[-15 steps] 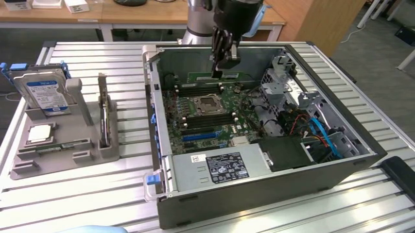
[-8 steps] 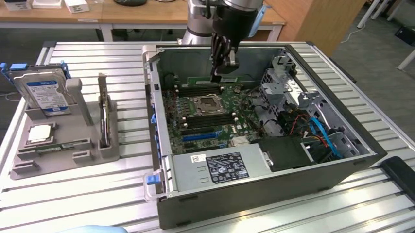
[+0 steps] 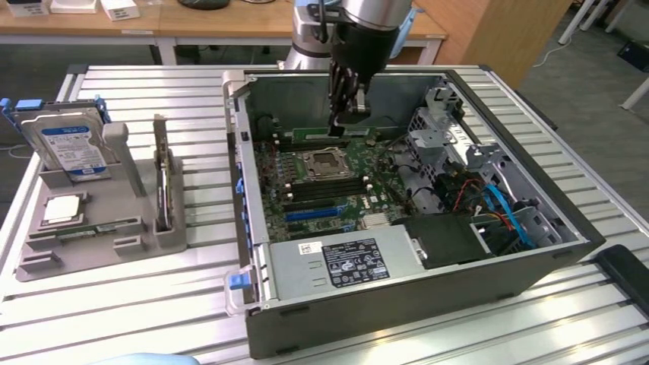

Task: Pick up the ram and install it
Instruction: 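Insert the ram into the slot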

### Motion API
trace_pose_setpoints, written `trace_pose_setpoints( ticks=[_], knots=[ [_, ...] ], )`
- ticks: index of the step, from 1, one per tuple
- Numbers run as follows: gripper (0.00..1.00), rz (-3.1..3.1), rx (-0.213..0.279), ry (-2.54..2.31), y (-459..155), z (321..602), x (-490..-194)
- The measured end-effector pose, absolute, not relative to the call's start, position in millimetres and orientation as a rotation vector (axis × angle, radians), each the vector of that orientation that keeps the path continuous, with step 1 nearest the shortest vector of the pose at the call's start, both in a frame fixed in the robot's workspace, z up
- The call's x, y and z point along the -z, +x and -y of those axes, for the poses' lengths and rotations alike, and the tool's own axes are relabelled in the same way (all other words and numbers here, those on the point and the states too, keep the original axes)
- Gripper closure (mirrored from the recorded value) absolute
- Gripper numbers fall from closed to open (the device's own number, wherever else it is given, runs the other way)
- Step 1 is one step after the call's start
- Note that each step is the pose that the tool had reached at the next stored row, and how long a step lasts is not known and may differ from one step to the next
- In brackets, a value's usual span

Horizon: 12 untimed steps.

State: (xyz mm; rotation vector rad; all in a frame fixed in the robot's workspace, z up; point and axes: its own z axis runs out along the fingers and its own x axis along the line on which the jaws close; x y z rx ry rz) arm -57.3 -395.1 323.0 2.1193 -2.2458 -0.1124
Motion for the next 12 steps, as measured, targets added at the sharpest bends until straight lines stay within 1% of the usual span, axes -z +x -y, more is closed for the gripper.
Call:
trace_pose_setpoints(
  ticks=[12],
  knots=[
    [0.87,2.241,0.099,2.113,-57,395,-301]
  ],
)
